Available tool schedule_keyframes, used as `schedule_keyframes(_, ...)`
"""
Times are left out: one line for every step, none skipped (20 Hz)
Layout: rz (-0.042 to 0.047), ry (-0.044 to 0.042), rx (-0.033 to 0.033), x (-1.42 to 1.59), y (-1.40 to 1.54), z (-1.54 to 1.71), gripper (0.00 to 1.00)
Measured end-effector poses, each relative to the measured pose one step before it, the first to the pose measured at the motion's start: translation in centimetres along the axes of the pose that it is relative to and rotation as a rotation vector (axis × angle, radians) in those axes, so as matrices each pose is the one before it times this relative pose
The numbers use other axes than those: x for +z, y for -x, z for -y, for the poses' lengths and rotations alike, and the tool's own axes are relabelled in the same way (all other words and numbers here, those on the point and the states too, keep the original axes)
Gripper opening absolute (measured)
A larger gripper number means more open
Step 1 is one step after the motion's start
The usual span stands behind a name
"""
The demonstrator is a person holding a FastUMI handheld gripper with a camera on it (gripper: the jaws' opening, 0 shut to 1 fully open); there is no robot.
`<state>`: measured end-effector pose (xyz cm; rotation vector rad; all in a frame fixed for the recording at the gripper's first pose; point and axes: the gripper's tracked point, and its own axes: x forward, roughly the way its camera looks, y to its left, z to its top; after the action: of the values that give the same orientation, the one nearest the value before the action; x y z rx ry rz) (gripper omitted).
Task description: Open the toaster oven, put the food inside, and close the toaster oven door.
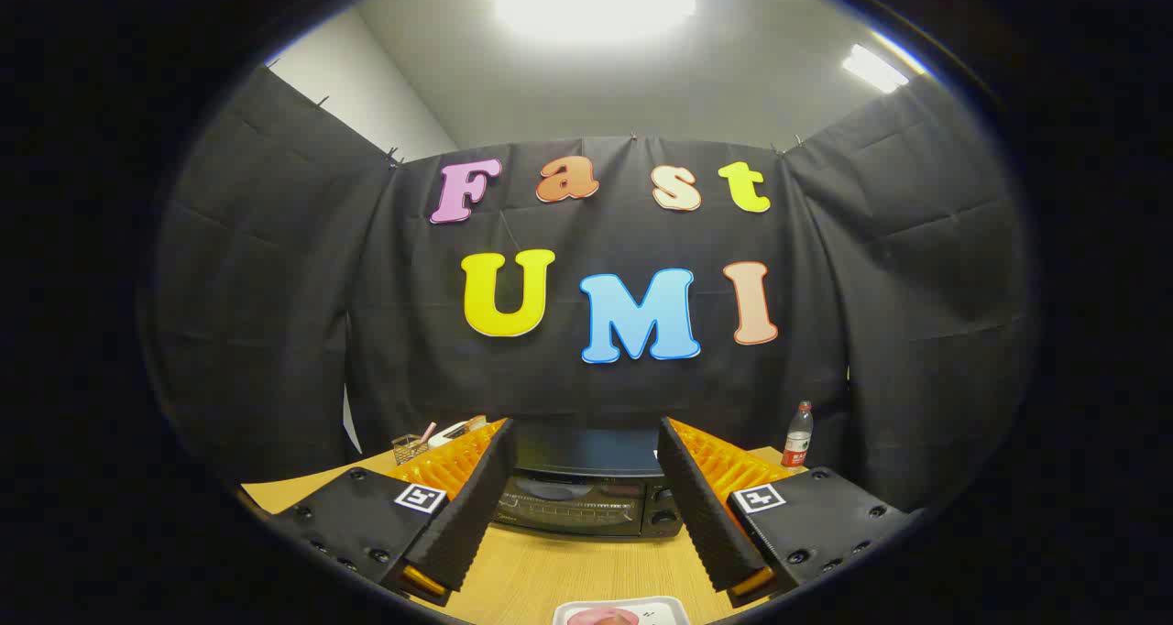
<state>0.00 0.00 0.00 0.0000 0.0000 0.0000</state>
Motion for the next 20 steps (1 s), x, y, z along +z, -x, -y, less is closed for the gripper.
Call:
schedule_keyframes(-0.00042, -0.00589, -0.00701, 0.116, -0.101, 0.213, 0.98)
schedule_keyframes(0.00116, -0.0027, -0.00461, 0.081, -0.089, 0.132, 0.98)
schedule_keyframes(0.00177, -0.00015, -0.00273, 0.123, -0.073, 0.029, 0.98)
schedule_keyframes(0.00246, 0.00065, 0.00148, 0.074, 0.021, -0.073, 0.98)
schedule_keyframes(0.00315, 0.00154, 0.00436, 0.13, -0.033, -0.272, 0.98)
schedule_keyframes(0.00198, 0.00398, 0.00307, -0.045, -0.108, -0.143, 0.98)
schedule_keyframes(0.00157, 0.00406, 0.00574, 0.022, 0.017, -0.242, 0.98)
schedule_keyframes(0.00264, 0.0031, 0.00614, -0.057, 0.07, -0.274, 0.98)
schedule_keyframes(0.00417, 0.00372, 0.00286, -0.054, 0.0, -0.183, 0.98)
schedule_keyframes(0.00189, 0.00241, 0.00044, -0.208, 0.01, -0.065, 0.98)
schedule_keyframes(-0.00303, 0.00039, 0.00333, -0.228, -0.056, -0.15, 0.98)
schedule_keyframes(-0.00439, 0.00022, 0.00372, -0.231, -0.022, -0.26, 0.98)
schedule_keyframes(-0.00294, 0.00043, 0.00215, -0.184, -0.085, -0.13, 0.98)
schedule_keyframes(-0.00131, -0.00099, -0.00032, -0.068, -0.063, 0.015, 0.98)
schedule_keyframes(0.00167, -0.00368, -0.00032, 0.039, -0.121, -0.051, 0.98)
schedule_keyframes(0.00241, -0.00456, -0.00094, 0.061, -0.152, -0.007, 0.98)
schedule_keyframes(0.00285, -0.00315, -0.00058, 0.069, -0.198, -0.041, 0.98)
schedule_keyframes(-0.0007, -0.0005, -0.00078, -0.124, -0.197, 0.011, 0.98)
schedule_keyframes(-0.00147, 0.00029, 0.00031, 0.048, -0.085, -0.035, 0.98)
schedule_keyframes(0.00143, -0.00021, -0.00062, 0.043, -0.055, 0.046, 0.98)
